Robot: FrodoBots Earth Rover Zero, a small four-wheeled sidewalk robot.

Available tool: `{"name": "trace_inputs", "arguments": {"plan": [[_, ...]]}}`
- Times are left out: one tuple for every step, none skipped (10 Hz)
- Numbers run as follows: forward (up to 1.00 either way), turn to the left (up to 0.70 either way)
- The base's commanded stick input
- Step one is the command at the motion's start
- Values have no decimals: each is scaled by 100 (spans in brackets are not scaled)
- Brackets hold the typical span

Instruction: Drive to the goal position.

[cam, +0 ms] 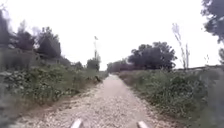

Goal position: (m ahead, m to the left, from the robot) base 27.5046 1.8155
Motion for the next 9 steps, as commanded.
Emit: {"name": "trace_inputs", "arguments": {"plan": [[70,0],[70,0],[70,0],[70,0],[70,0],[70,0],[70,-11],[70,-12],[70,0]]}}
